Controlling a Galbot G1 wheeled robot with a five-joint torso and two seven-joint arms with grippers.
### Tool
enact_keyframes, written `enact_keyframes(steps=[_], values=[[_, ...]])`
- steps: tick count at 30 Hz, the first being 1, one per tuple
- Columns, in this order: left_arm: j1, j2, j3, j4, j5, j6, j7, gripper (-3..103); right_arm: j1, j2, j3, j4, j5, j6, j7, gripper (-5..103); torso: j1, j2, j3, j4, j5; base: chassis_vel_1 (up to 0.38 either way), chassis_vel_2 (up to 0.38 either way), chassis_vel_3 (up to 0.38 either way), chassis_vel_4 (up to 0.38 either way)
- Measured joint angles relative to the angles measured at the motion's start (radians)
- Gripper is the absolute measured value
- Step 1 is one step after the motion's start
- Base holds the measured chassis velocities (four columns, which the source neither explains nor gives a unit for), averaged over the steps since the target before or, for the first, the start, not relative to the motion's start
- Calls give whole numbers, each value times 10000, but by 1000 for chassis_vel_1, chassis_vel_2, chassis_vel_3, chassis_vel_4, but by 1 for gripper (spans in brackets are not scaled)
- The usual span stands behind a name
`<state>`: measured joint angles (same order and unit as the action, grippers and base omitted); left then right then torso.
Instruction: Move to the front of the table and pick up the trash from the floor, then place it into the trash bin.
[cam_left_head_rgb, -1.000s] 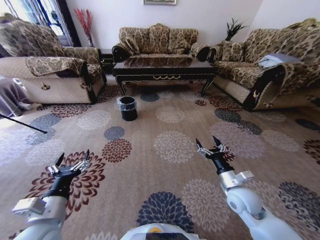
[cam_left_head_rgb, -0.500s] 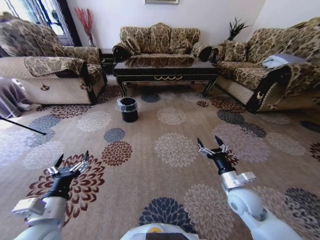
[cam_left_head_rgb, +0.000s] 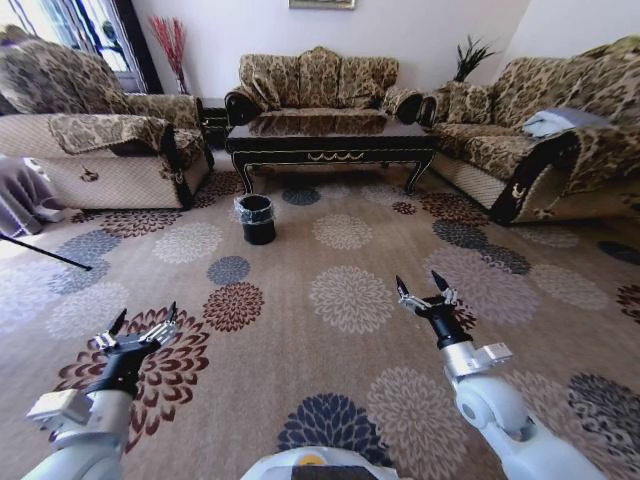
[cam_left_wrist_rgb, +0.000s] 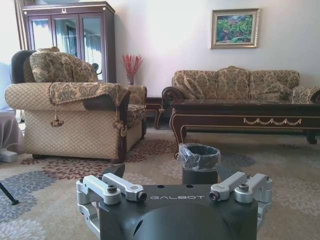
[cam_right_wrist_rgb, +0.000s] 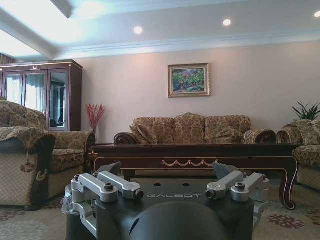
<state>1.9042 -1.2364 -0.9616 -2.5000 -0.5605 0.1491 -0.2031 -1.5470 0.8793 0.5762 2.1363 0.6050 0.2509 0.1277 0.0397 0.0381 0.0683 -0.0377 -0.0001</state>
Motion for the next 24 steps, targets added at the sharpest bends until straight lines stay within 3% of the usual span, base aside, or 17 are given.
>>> enact_keyframes(steps=[8,24], values=[[-37,17,-116,0,-123,-273,345,100,-3,36,-55,-77,-45,-2,-17,100,2,84,77,-1,1,0,0,0,0],[-90,145,-88,0,-230,-609,954,100,-9,39,-70,-118,-74,-6,-55,100,69,821,749,-2,0,0,0,0,0]])
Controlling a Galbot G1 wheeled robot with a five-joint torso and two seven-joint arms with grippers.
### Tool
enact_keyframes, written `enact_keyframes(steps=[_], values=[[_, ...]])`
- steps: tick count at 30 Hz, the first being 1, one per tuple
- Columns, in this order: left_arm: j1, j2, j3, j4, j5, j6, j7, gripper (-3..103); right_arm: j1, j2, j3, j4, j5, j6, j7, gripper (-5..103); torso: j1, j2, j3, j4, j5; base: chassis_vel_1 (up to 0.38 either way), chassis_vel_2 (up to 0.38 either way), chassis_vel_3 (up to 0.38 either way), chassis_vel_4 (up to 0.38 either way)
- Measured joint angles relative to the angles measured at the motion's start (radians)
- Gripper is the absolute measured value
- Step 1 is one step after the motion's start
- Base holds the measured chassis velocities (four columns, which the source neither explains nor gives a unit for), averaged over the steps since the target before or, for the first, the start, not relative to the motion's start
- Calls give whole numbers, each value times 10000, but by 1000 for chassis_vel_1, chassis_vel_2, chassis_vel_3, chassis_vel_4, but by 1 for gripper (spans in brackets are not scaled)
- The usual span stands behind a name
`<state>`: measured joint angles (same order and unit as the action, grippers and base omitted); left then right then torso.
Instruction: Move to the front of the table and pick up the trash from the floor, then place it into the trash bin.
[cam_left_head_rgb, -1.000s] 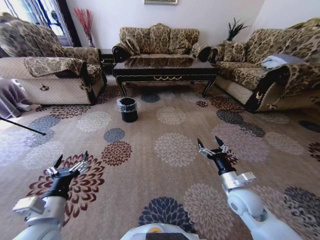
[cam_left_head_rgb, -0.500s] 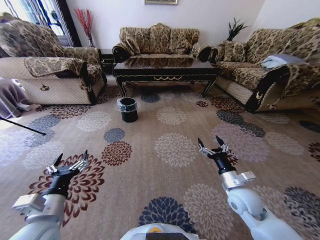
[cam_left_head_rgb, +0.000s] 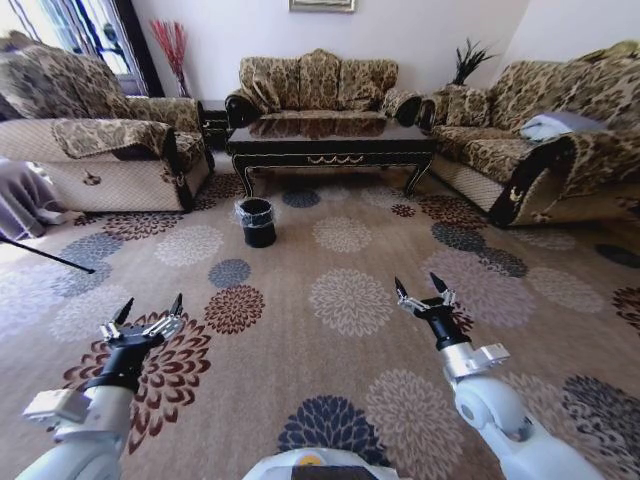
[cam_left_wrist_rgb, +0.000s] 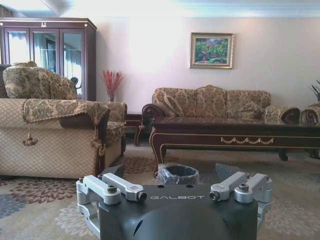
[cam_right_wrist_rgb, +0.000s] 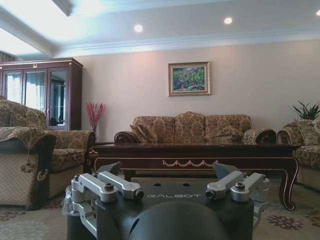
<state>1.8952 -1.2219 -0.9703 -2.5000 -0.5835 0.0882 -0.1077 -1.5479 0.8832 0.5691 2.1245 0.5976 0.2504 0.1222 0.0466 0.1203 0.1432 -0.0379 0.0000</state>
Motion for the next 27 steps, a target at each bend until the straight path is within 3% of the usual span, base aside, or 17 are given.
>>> enact_keyframes(steps=[11,15,19,23,27], values=[[-5,57,-64,0,-112,-45,223,100,29,-24,-54,-30,10,-9,-99,100,54,417,361,1,0,0,0,0,0],[-51,122,-157,0,-232,-45,235,100,152,-99,29,52,11,-287,569,100,105,605,501,1,0,0,0,0,0],[-139,258,-351,0,-454,12,253,100,301,-269,338,65,325,-418,684,100,133,758,627,1,1,0,0,0,0],[-263,474,-574,0,-729,132,274,100,343,-621,737,121,758,-454,454,100,168,887,717,1,1,0,0,0,0],[-482,815,-854,107,-1063,274,335,100,154,-1171,1447,191,1039,-481,-259,100,215,1046,831,1,3,0,0,0,0]])
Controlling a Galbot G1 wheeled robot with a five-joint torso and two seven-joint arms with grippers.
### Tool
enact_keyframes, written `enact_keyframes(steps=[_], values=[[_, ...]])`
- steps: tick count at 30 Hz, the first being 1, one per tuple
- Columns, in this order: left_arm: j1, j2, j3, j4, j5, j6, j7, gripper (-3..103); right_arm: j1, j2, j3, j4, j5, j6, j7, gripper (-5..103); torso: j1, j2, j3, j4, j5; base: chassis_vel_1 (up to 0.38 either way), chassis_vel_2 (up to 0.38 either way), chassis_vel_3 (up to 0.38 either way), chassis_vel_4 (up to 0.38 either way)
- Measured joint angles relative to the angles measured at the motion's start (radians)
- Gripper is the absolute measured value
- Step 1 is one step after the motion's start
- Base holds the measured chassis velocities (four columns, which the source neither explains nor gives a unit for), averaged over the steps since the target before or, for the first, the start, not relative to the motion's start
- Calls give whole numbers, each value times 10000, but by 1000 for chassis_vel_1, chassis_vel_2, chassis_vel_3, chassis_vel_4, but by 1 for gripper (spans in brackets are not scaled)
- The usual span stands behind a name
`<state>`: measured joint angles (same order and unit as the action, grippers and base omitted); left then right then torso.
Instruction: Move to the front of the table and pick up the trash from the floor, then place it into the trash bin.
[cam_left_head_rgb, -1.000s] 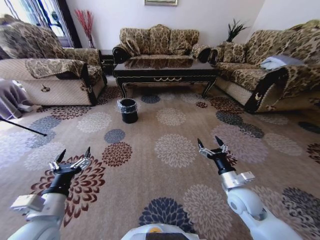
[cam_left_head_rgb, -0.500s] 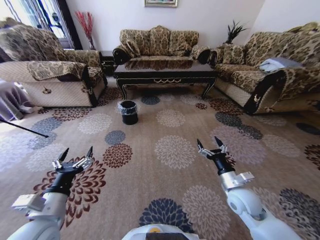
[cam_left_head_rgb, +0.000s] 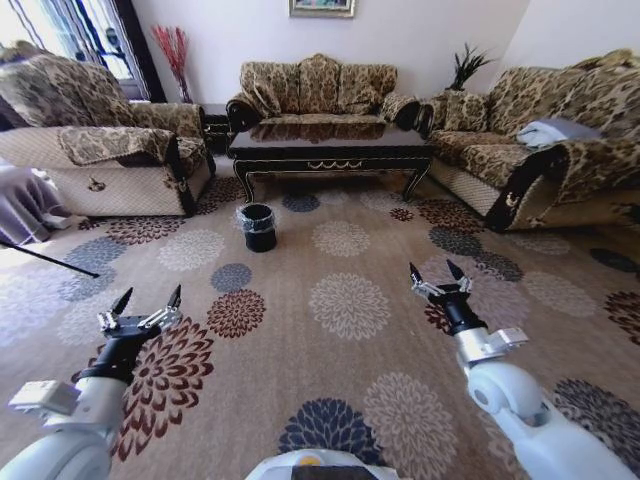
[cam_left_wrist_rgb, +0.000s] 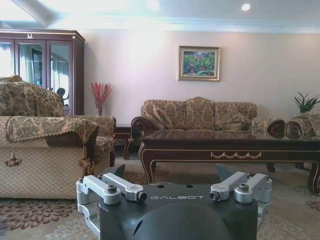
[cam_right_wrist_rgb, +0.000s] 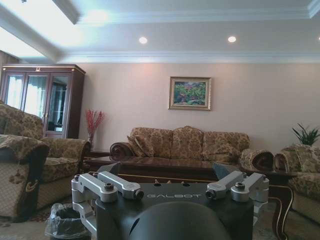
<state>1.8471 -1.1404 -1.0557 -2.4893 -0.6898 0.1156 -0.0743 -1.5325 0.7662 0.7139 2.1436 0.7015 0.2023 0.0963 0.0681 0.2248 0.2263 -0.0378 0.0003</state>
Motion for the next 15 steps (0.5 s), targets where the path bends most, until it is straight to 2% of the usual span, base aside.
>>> enact_keyframes(steps=[4,8,15], values=[[-363,346,-303,516,-393,82,36,100,-357,-520,985,170,509,-352,-474,100,26,199,172,0,-6,0,0,0,0],[-599,510,-575,816,-737,106,41,100,-703,-675,1433,192,794,-429,-717,100,59,364,308,-1,-3,0,0,0,0],[-948,846,-1021,1045,-1242,207,112,100,-941,-310,1516,239,577,-455,-417,100,147,639,492,-1,-2,0,0,0,0]])
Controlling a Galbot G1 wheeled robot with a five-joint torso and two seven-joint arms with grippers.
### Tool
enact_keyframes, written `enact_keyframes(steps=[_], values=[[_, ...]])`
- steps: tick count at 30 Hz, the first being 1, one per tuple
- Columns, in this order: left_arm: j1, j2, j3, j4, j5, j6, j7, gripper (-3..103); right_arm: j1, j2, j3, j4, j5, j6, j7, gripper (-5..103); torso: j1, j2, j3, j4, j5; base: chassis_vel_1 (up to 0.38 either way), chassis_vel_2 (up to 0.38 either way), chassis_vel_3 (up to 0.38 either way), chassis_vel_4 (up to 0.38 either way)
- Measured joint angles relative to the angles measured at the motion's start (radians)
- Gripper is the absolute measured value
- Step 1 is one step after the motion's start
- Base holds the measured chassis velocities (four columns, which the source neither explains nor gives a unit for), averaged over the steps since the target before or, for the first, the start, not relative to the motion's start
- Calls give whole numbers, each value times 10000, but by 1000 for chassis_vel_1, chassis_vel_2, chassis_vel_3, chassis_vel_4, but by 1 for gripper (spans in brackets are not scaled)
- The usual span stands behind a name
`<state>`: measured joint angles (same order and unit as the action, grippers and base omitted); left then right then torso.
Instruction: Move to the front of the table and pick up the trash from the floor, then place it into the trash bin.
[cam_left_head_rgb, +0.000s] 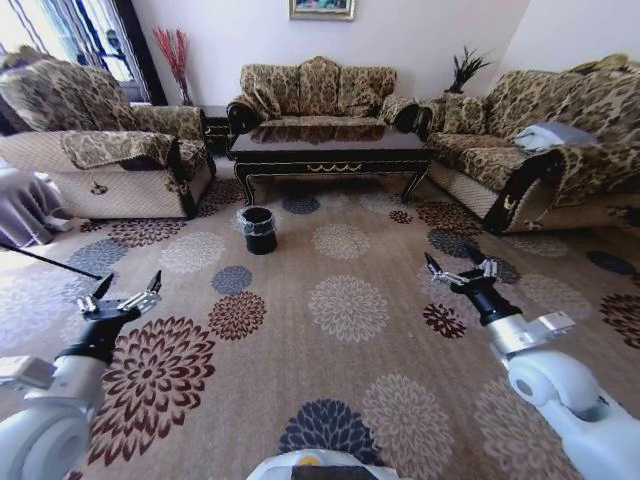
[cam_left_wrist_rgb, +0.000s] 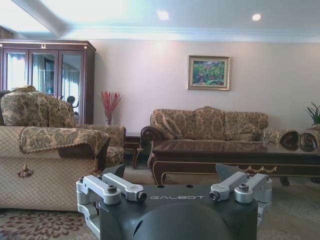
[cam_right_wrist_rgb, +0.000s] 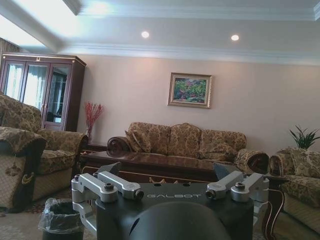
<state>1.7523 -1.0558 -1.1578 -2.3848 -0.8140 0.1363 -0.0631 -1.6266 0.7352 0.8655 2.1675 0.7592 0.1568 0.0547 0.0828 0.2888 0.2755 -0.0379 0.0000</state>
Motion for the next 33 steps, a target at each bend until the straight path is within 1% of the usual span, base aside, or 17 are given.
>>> enact_keyframes(steps=[1,5,10,16,19,21,24,26,28,32,33], values=[[0,0,0,0,0,0,0,100,0,0,0,0,0,0,0,100,0,0,0,0,0,0,0,0,0],[-125,212,-287,192,-261,5,20,100,-139,261,94,27,-151,7,96,100,59,198,136,1,0,0,0,0,0],[-261,301,-308,256,-374,63,17,100,-258,380,221,61,-234,-17,220,100,119,386,265,1,-1,0,0,0,0],[-376,458,-346,391,-471,102,-5,100,-314,389,313,65,-214,-57,285,100,180,586,404,1,-1,0,0,0,0],[-450,568,-398,418,-600,109,-14,100,-336,330,421,105,-130,-64,256,100,236,756,523,1,-1,0,0,0,0],[-459,585,-406,418,-616,110,-16,100,-340,320,437,115,-113,-71,250,100,243,786,544,1,0,0,0,0,0],[-488,653,-445,434,-676,111,-18,100,-379,287,533,157,-61,-90,203,100,297,961,661,1,0,0,0,0,0],[-489,656,-445,437,-677,112,-18,100,-382,287,535,158,-60,-90,201,100,300,970,667,1,-1,0,0,0,0],[-506,677,-438,453,-678,112,-18,100,-412,307,550,162,-59,-91,163,100,338,1098,763,1,0,0,0,0,0],[-517,677,-392,450,-679,112,-19,100,-416,325,552,162,-59,-91,145,100,372,1205,834,1,0,0,0,0,0],[-517,676,-352,446,-671,112,-19,100,-416,326,562,163,-53,-91,136,100,407,1300,892,1,0,0,0,0,0]])
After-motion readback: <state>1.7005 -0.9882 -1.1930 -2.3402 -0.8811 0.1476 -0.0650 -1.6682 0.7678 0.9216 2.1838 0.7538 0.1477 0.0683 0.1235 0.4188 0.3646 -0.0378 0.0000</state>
